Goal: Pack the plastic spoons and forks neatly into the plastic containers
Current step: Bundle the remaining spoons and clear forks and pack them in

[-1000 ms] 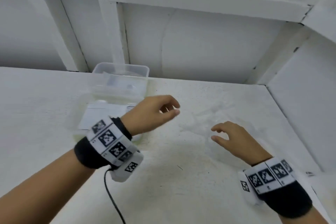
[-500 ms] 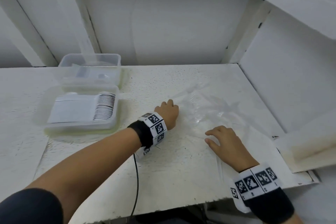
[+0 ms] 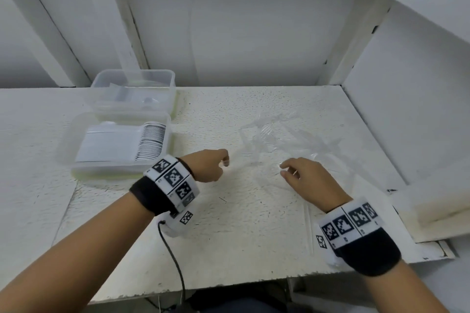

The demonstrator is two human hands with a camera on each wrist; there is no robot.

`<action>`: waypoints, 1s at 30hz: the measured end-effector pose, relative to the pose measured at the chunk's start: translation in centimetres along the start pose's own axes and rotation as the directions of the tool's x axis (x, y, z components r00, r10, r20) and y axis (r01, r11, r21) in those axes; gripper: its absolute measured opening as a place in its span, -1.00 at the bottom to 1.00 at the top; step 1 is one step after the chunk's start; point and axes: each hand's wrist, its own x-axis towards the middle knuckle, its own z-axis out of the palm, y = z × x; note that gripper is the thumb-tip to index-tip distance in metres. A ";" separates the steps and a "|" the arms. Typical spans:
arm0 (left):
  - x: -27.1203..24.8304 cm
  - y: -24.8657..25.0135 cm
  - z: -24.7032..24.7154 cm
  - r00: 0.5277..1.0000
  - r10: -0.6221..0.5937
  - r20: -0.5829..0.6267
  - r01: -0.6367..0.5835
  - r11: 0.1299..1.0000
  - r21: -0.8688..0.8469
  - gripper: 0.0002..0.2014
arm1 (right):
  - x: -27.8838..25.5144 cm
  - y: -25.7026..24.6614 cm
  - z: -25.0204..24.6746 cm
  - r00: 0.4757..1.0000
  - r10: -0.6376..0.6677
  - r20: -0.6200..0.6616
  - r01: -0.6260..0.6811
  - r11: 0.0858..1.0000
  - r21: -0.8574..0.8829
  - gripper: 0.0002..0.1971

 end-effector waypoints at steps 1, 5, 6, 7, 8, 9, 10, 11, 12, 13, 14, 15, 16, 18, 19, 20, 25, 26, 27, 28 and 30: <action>-0.5 -0.5 0.1 0.999 -0.004 -0.041 0.004 1.000 -0.002 -0.74 | 0.7 -0.6 0.0 1.000 0.002 0.013 -0.002 1.000 -0.024 -0.72; -2.0 -2.1 0.8 0.977 -0.061 -0.202 0.023 0.982 -0.186 -0.74 | 3.6 -3.2 0.7 0.993 0.026 0.118 -0.009 0.990 -0.140 -0.61; -2.3 -2.4 1.0 0.972 -0.083 -0.218 0.033 0.974 -0.223 -0.74 | 4.3 -3.8 1.0 0.988 0.031 0.152 -0.003 0.984 -0.179 -0.59; -2.4 -2.8 1.2 0.969 -0.097 -0.226 0.040 0.968 -0.246 -0.74 | 5.0 -4.3 1.3 0.982 0.042 0.185 0.000 0.976 -0.220 -0.58; -2.6 -3.1 1.4 0.968 -0.107 -0.229 0.046 0.965 -0.257 -0.74 | 5.5 -4.6 1.5 0.976 0.054 0.213 0.003 0.967 -0.256 -0.60; -2.7 -3.3 1.6 0.967 -0.110 -0.231 0.046 0.963 -0.265 -0.75 | 5.9 -4.8 1.7 0.971 0.060 0.230 0.007 0.960 -0.281 -0.64; -2.8 -3.5 1.8 0.966 -0.113 -0.232 0.047 0.960 -0.276 -0.75 | 6.2 -4.9 1.8 0.969 0.060 0.239 0.013 0.957 -0.291 -0.69; -2.9 -3.8 2.0 0.965 -0.114 -0.234 0.043 0.956 -0.289 -0.76 | 6.4 -4.9 2.0 0.968 0.059 0.245 0.014 0.958 -0.286 -0.75; -3.0 -3.9 2.1 0.964 -0.118 -0.239 0.043 0.953 -0.301 -0.77 | 6.5 -4.8 2.1 0.967 0.054 0.247 0.014 0.964 -0.267 -0.78; -3.1 -4.1 2.2 0.961 -0.122 -0.248 0.041 0.951 -0.308 -0.79 | 6.4 -4.7 2.1 0.968 0.047 0.245 0.012 0.972 -0.234 -0.81; -3.2 -4.2 2.3 0.958 -0.126 -0.258 0.041 0.949 -0.312 -0.81 | 6.2 -4.6 2.1 0.972 0.029 0.235 0.014 0.984 -0.178 -0.83; -3.2 -4.4 2.3 0.954 -0.130 -0.270 0.039 0.948 -0.317 -0.83 | 5.9 -4.4 2.0 0.976 0.012 0.219 0.007 0.996 -0.090 -0.87; -3.2 -4.4 2.3 0.950 -0.135 -0.283 0.039 0.946 -0.323 -0.84 | 5.5 -4.4 1.8 0.980 0.001 0.198 -0.005 1.000 0.021 -0.92; -3.1 -4.4 2.3 0.937 -0.145 -0.319 0.032 0.942 -0.335 -0.86 | 4.7 -4.6 1.1 0.985 0.008 0.174 -0.046 0.974 0.220 -0.92; -3.0 -4.2 2.2 0.927 -0.150 -0.344 0.026 0.940 -0.341 -0.86 | 4.3 -4.7 0.7 0.984 0.025 0.179 -0.081 0.945 0.316 -0.92; -2.8 -4.0 2.0 0.915 -0.155 -0.372 0.018 0.938 -0.346 -0.86 | 3.7 -4.7 0.2 0.978 0.049 0.205 -0.132 0.900 0.416 -0.94; -0.6 -2.3 0.6 0.857 -0.123 -0.500 -0.058 0.942 -0.331 -0.82 | 0.9 -4.1 -2.0 0.964 0.014 0.264 -0.177 0.778 0.603 -0.79; 0.0 -1.8 0.3 0.849 -0.115 -0.516 -0.073 0.941 -0.329 -0.84 | 0.4 -3.9 -2.4 0.965 0.010 0.263 -0.182 0.747 0.639 -0.79; 0.8 -1.2 -0.1 0.840 -0.104 -0.533 -0.088 0.943 -0.322 -0.84 | 0.1 -3.7 -2.7 0.964 0.016 0.264 -0.200 0.700 0.686 -0.77; 1.6 -0.7 -0.6 0.832 -0.089 -0.548 -0.102 0.946 -0.309 -0.84 | -0.1 -3.4 -3.1 0.964 0.025 0.263 -0.218 0.640 0.737 -0.75; 3.6 0.2 -1.5 0.827 -0.042 -0.561 -0.133 0.955 -0.267 -0.84 | -0.6 -2.9 -3.8 0.971 0.016 0.238 -0.211 0.524 0.825 -0.71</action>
